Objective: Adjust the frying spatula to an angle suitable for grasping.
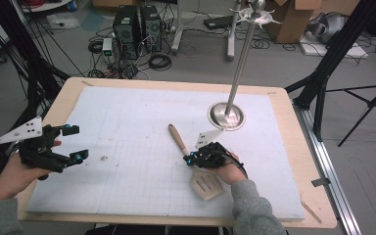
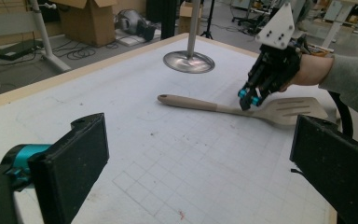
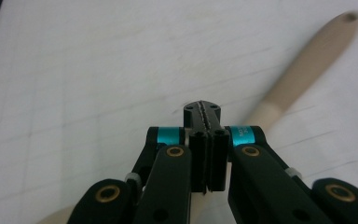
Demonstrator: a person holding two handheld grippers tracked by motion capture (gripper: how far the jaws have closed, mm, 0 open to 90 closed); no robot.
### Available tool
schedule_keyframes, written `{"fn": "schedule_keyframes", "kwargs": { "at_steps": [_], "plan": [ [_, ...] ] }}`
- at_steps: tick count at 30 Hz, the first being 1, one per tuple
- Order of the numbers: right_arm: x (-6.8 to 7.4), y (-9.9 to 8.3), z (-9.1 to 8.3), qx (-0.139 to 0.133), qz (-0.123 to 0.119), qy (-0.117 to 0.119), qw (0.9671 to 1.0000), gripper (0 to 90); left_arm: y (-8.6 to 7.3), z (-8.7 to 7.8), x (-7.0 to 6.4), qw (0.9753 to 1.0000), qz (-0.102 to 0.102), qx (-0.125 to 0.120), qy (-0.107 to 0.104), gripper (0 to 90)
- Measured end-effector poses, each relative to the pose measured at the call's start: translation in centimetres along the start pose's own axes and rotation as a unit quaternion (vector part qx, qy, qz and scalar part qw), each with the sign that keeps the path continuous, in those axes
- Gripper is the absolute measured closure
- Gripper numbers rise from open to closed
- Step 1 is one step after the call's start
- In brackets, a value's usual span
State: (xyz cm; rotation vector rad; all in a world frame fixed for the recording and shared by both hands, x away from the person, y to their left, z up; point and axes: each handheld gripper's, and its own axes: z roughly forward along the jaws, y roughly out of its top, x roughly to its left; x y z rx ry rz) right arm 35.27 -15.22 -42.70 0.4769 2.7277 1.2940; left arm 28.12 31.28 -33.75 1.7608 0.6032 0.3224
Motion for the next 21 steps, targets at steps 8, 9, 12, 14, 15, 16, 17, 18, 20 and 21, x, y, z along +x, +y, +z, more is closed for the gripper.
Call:
{"fn": "schedule_keyframes", "kwargs": {
  "at_steps": [8, 9, 12, 14, 15, 16, 17, 18, 20, 21],
  "plan": [
    [-2.3, 0.5, 1.1, 0.004, 0.033, -0.061, 0.9976, 90.0, -0.3, -0.7, -0.2, 0.9999, -0.001, 0.000, 0.011, 4.9],
    [-2.5, 0.4, 1.3, 0.011, 0.037, -0.067, 0.9970, 90.0, -0.4, -0.9, -0.3, 0.9999, -0.001, 0.001, 0.014, 4.8],
    [-3.1, 0.3, 1.7, 0.019, 0.051, -0.075, 0.9957, 90.0, -0.6, -1.5, -0.3, 0.9998, -0.003, 0.001, 0.021, 4.8],
    [-3.4, 0.5, 1.9, 0.014, 0.051, -0.079, 0.9955, 90.0, -0.8, -1.9, -0.4, 0.9997, -0.003, 0.002, 0.026, 4.9],
    [-3.7, 0.8, 2.1, 0.015, 0.055, -0.081, 0.9951, 90.0, -0.9, -2.1, -0.4, 0.9995, -0.006, 0.002, 0.030, 4.9],
    [-3.8, 0.9, 2.2, 0.015, 0.053, -0.084, 0.9950, 90.0, -1.0, -2.3, -0.5, 0.9995, -0.007, 0.002, 0.031, 4.8],
    [-3.8, 0.9, 2.2, 0.015, 0.053, -0.084, 0.9950, 90.0, -1.1, -2.5, -0.5, 0.9994, -0.006, 0.003, 0.034, 4.8],
    [-3.9, 1.1, 2.4, 0.014, 0.054, -0.080, 0.9953, 90.0, -1.2, -2.7, -0.5, 0.9993, -0.008, 0.002, 0.036, 4.9],
    [-4.0, 1.4, 2.8, 0.020, 0.051, -0.076, 0.9956, 90.0, -1.4, -3.2, -0.6, 0.9991, -0.010, 0.003, 0.042, 4.9],
    [-4.0, 1.4, 3.0, 0.021, 0.048, -0.078, 0.9956, 90.0, -1.5, -3.4, -0.7, 0.9989, -0.012, 0.003, 0.045, 4.9]
  ]
}}
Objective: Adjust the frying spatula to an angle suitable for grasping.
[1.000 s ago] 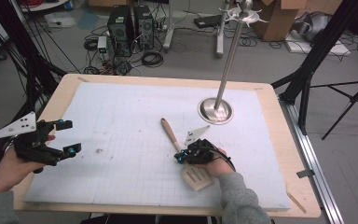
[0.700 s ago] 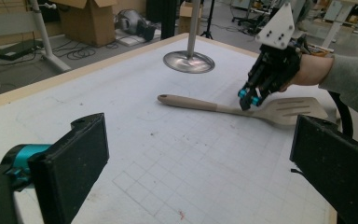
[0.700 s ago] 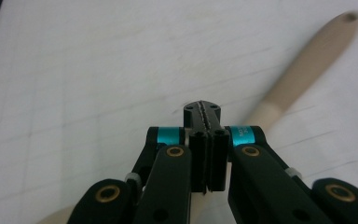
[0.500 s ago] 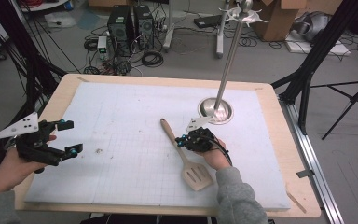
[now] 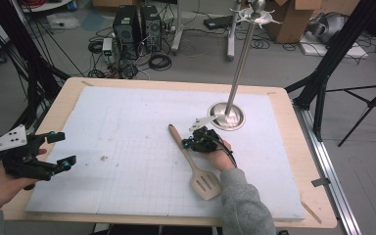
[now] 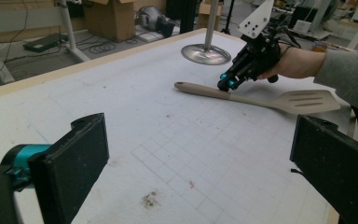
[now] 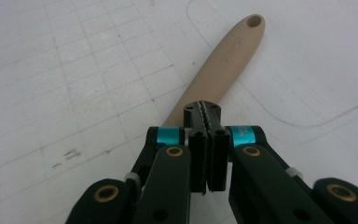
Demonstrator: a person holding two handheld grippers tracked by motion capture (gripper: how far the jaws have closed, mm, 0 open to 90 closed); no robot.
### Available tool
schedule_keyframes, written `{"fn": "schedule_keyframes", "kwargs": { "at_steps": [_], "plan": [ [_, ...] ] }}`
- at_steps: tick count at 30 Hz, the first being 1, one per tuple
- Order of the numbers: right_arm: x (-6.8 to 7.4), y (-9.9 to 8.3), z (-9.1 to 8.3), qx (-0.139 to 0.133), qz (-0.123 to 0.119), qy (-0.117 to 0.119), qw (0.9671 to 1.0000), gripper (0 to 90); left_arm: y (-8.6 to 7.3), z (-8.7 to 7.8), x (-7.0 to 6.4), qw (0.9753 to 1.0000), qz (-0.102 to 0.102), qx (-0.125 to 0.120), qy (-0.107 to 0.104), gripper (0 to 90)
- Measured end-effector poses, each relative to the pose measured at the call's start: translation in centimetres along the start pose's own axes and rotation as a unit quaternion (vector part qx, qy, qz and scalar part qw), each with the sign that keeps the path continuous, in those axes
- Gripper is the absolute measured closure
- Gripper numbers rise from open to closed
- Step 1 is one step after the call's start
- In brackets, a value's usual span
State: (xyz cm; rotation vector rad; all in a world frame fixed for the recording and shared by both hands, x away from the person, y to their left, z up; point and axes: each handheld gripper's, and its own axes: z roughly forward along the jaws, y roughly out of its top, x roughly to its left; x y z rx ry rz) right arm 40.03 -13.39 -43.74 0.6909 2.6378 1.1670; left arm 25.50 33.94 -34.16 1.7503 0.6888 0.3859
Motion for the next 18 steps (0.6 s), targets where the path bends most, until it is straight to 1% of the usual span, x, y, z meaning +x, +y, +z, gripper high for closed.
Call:
{"fn": "schedule_keyframes", "kwargs": {
  "at_steps": [2, 4, 5, 6, 7, 9, 10, 11, 12, 15, 16, 17, 18],
  "plan": [
    [-0.4, 0.0, 0.2, -0.006, 0.004, 0.007, 1.0000, 90.0, -0.2, -0.4, 0.0, 1.0000, -0.002, -0.002, 0.006, 4.8],
    [-0.7, 0.1, 0.4, -0.004, 0.006, 0.016, 0.9998, 90.0, -0.3, -0.8, 0.0, 0.9999, -0.004, -0.004, 0.011, 4.8],
    [-0.7, 0.1, 0.4, -0.004, 0.006, 0.016, 0.9998, 90.0, -0.4, -1.0, 0.0, 0.9999, -0.003, -0.003, 0.013, 4.8],
    [-0.7, 0.2, 0.5, -0.006, 0.005, 0.019, 0.9998, 90.0, -0.5, -1.1, -0.1, 0.9999, -0.005, -0.002, 0.015, 4.8],
    [-0.7, 0.5, 0.7, -0.007, 0.002, 0.027, 0.9996, 90.0, -0.5, -1.3, -0.1, 0.9999, -0.006, -0.001, 0.016, 4.8],
    [-0.6, 0.7, 0.8, -0.010, 0.001, 0.030, 0.9995, 90.0, -0.7, -1.5, -0.1, 0.9998, -0.006, 0.000, 0.018, 4.8],
    [-0.4, 0.9, 1.0, -0.007, -0.004, 0.035, 0.9994, 90.0, -0.7, -1.5, -0.1, 0.9998, -0.006, 0.001, 0.020, 4.9],
    [-0.1, 1.3, 1.3, -0.005, -0.019, 0.036, 0.9991, 90.0, -0.7, -1.6, -0.2, 0.9997, -0.008, 0.000, 0.021, 4.9],
    [-0.1, 1.3, 1.3, -0.005, -0.019, 0.036, 0.9991, 90.0, -0.8, -1.8, -0.2, 0.9997, -0.007, 0.000, 0.023, 4.9],
    [0.3, 1.7, 1.8, -0.003, -0.036, 0.043, 0.9984, 90.0, -0.9, -2.1, -0.2, 0.9996, -0.008, -0.001, 0.026, 4.9],
    [0.6, 2.0, 2.0, -0.001, -0.045, 0.051, 0.9977, 90.0, -0.9, -2.1, -0.2, 0.9996, -0.009, -0.001, 0.026, 4.8],
    [0.6, 2.0, 2.0, -0.001, -0.045, 0.051, 0.9977, 90.0, -0.9, -2.2, -0.2, 0.9996, -0.009, -0.001, 0.027, 4.8],
    [0.8, 2.2, 2.2, 0.001, -0.050, 0.051, 0.9975, 90.0, -0.9, -2.2, -0.2, 0.9996, -0.009, -0.001, 0.027, 4.8]
  ]
}}
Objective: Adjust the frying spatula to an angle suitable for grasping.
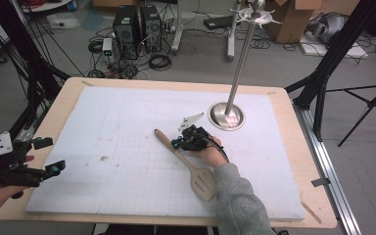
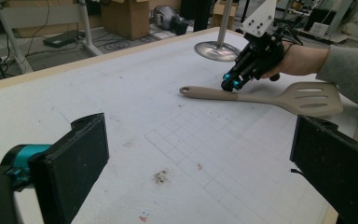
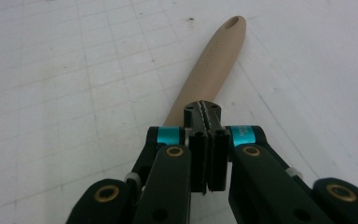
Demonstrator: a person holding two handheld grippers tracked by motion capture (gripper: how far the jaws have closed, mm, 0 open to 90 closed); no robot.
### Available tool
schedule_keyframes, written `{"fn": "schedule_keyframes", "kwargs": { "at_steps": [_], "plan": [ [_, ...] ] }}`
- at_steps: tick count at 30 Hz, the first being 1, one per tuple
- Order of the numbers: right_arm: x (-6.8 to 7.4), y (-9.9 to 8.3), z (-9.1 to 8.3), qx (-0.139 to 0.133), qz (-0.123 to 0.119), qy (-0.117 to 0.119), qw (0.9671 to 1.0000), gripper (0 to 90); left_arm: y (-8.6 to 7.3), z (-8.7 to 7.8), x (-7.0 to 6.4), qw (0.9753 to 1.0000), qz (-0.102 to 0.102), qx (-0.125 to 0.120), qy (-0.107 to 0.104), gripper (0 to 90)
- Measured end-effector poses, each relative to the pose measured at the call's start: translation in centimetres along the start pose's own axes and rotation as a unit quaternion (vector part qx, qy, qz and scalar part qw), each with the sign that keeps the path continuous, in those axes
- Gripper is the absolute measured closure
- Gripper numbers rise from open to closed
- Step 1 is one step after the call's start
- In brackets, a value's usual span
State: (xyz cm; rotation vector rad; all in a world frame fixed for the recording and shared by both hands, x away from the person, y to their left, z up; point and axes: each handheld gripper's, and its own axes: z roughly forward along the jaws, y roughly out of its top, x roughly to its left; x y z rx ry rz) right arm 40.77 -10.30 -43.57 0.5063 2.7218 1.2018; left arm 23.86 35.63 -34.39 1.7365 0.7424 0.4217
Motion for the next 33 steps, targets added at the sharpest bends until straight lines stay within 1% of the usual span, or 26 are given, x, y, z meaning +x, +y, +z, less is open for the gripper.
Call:
{"fn": "schedule_keyframes", "kwargs": {
  "at_steps": [2, 3, 4, 5, 6, 7, 8, 9, 10, 11, 13, 14, 16, 18, 19, 20, 21, 22, 26, 30, 31, 33],
  "plan": [
    [0.2, 0.3, 0.1, 0.007, -0.017, -0.004, 0.9998, 90.0, 0.0, 0.1, 0.0, 1.0000, 0.000, 0.000, 0.000, 4.9],
    [0.3, 0.4, 0.0, 0.004, -0.019, -0.010, 0.9998, 90.0, 0.0, 0.1, 0.0, 1.0000, 0.001, 0.000, -0.002, 4.9],
    [0.3, 0.5, -0.3, -0.006, -0.014, -0.014, 0.9998, 90.0, 0.1, 0.1, 0.0, 1.0000, 0.002, 0.000, -0.002, 4.8],
    [0.3, 0.6, -0.7, -0.011, -0.012, -0.014, 0.9998, 90.0, 0.2, 0.2, 0.0, 1.0000, 0.002, -0.002, -0.004, 4.9],
    [0.4, 0.7, -1.4, -0.019, -0.005, -0.009, 0.9998, 90.0, 0.2, 0.2, 0.1, 1.0000, 0.002, -0.004, -0.005, 4.9],
    [0.5, 0.7, -1.9, -0.026, -0.003, 0.000, 0.9997, 90.0, 0.3, 0.3, 0.1, 1.0000, 0.003, -0.004, -0.005, 4.8],
    [0.7, 0.7, -2.3, -0.031, -0.008, 0.003, 0.9995, 90.0, 0.3, 0.4, 0.2, 1.0000, 0.002, -0.005, -0.007, 4.9],
    [0.9, 0.5, -2.7, -0.033, -0.014, 0.012, 0.9993, 90.0, 0.4, 0.7, 0.2, 0.9999, 0.002, -0.004, -0.010, 4.9],
    [1.4, 0.2, -3.1, -0.029, -0.018, 0.025, 0.9991, 90.0, 0.4, 0.8, 0.3, 0.9999, 0.002, -0.003, -0.012, 4.9],
    [1.7, 0.0, -3.3, -0.025, -0.023, 0.031, 0.9990, 90.0, 0.5, 1.2, 0.3, 0.9999, 0.002, -0.002, -0.014, 4.9],
    [2.5, -0.6, -3.7, -0.007, -0.037, 0.046, 0.9982, 90.0, 0.6, 1.7, 0.2, 0.9998, 0.005, 0.002, -0.021, 4.8],
    [2.7, -0.8, -3.8, 0.000, -0.042, 0.051, 0.9978, 90.0, 0.7, 2.0, 0.2, 0.9997, 0.007, 0.002, -0.024, 4.8],
    [3.1, -1.2, -3.9, 0.012, -0.043, 0.060, 0.9972, 90.0, 0.9, 2.5, 0.2, 0.9995, 0.009, 0.004, -0.030, 4.8],
    [3.5, -1.3, -3.8, 0.037, -0.057, 0.065, 0.9955, 90.0, 1.1, 3.0, 0.2, 0.9993, 0.010, 0.004, -0.036, 4.9],
    [3.7, -1.3, -3.8, 0.041, -0.057, 0.068, 0.9952, 90.0, 1.1, 3.2, 0.3, 0.9992, 0.011, 0.005, -0.039, 4.9],
    [3.9, -1.3, -3.8, 0.044, -0.065, 0.072, 0.9943, 90.0, 1.2, 3.4, 0.3, 0.9991, 0.011, 0.005, -0.040, 4.9],
    [4.0, -1.3, -3.8, 0.045, -0.066, 0.071, 0.9943, 90.0, 1.2, 3.6, 0.4, 0.9990, 0.011, 0.007, -0.043, 4.8],
    [4.3, -1.4, -3.7, 0.052, -0.066, 0.074, 0.9937, 90.0, 1.2, 3.8, 0.4, 0.9990, 0.010, 0.008, -0.044, 4.9],
    [4.7, -1.9, -3.7, 0.075, -0.071, 0.071, 0.9921, 90.0, 1.3, 4.5, 0.4, 0.9985, 0.012, 0.012, -0.051, 4.9],
    [4.8, -2.3, -3.7, 0.086, -0.075, 0.069, 0.9911, 90.0, 1.5, 4.9, 0.4, 0.9982, 0.014, 0.012, -0.056, 4.8],
    [4.9, -2.3, -3.7, 0.091, -0.082, 0.067, 0.9903, 90.0, 1.5, 5.0, 0.4, 0.9982, 0.013, 0.012, -0.057, 4.9],
    [5.0, -2.3, -3.7, 0.091, -0.092, 0.061, 0.9897, 90.0, 1.4, 5.2, 0.5, 0.9982, 0.013, 0.014, -0.058, 4.9]
  ]
}}
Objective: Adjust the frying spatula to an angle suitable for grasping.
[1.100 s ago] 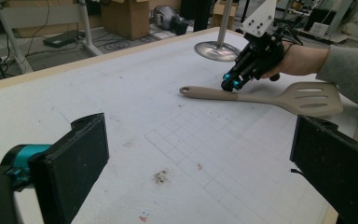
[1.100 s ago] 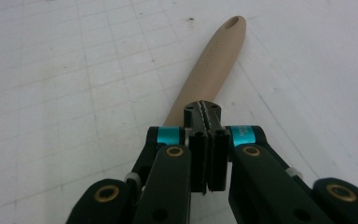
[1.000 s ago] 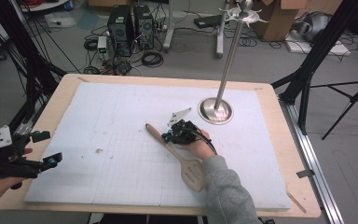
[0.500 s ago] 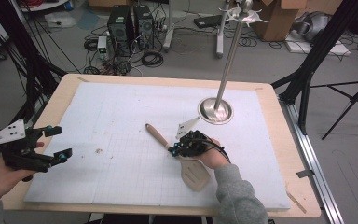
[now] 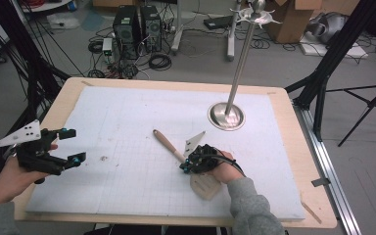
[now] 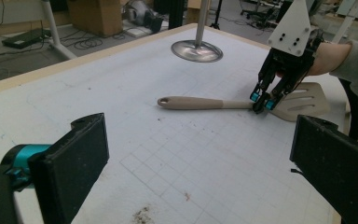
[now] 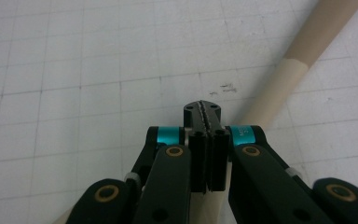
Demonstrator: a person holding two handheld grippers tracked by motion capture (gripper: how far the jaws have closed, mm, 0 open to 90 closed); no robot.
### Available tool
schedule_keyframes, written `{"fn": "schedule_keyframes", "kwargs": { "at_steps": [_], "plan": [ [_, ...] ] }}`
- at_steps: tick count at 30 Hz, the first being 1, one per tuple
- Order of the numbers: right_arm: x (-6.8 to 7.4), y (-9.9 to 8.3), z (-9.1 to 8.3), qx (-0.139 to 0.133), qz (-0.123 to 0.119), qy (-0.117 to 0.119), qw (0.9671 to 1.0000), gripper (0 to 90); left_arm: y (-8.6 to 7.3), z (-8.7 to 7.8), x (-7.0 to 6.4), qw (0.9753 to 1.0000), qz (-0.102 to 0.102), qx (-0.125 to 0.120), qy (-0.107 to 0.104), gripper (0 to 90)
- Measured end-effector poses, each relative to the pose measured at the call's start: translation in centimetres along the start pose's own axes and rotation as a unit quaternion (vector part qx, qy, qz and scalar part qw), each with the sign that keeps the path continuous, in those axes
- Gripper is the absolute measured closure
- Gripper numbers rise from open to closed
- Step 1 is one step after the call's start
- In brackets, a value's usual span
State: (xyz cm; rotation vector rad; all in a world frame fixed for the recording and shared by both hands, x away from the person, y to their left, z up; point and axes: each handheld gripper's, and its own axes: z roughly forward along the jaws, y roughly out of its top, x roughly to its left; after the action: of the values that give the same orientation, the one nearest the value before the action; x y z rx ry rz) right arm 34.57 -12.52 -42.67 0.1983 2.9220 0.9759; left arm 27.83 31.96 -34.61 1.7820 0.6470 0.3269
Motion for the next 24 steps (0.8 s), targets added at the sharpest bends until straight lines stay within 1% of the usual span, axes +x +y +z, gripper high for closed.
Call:
{"fn": "schedule_keyframes", "kwargs": {
  "at_steps": [2, 8, 10, 11, 12, 18, 19, 24],
  "plan": [
    [0.1, 0.0, 0.0, 0.005, -0.009, -0.004, 0.9999, 90.0, 0.0, 0.1, 0.0, 1.0000, -0.001, 0.002, 0.000, 4.9],
    [0.3, -0.3, -0.4, 0.012, -0.012, -0.010, 0.9998, 90.0, 0.0, 0.2, 0.1, 1.0000, -0.001, 0.001, -0.003, 4.8],
    [0.3, -0.6, -0.6, 0.012, -0.002, -0.007, 0.9999, 90.0, 0.0, 0.3, 0.1, 1.0000, 0.000, 0.002, -0.004, 4.8],
    [0.2, -0.8, -0.8, 0.013, -0.005, -0.004, 0.9999, 90.0, 0.0, 0.3, 0.1, 1.0000, 0.000, 0.002, -0.004, 4.9],
    [0.2, -0.9, -0.8, 0.013, -0.001, -0.002, 0.9999, 90.0, 0.0, 0.3, 0.1, 1.0000, 0.000, 0.003, -0.005, 4.8],
    [0.0, -1.6, -1.4, 0.012, 0.008, 0.004, 0.9999, 90.0, 0.0, 0.4, 0.1, 1.0000, -0.001, 0.001, -0.005, 4.8],
    [-0.1, -1.7, -1.5, 0.012, 0.003, 0.004, 0.9999, 90.0, 0.0, 0.4, 0.1, 1.0000, -0.001, 0.001, -0.006, 4.8],
    [-0.1, -2.2, -1.9, 0.015, 0.009, 0.004, 0.9998, 90.0, 0.0, 0.6, 0.2, 1.0000, 0.000, 0.004, -0.007, 4.9]
  ]
}}
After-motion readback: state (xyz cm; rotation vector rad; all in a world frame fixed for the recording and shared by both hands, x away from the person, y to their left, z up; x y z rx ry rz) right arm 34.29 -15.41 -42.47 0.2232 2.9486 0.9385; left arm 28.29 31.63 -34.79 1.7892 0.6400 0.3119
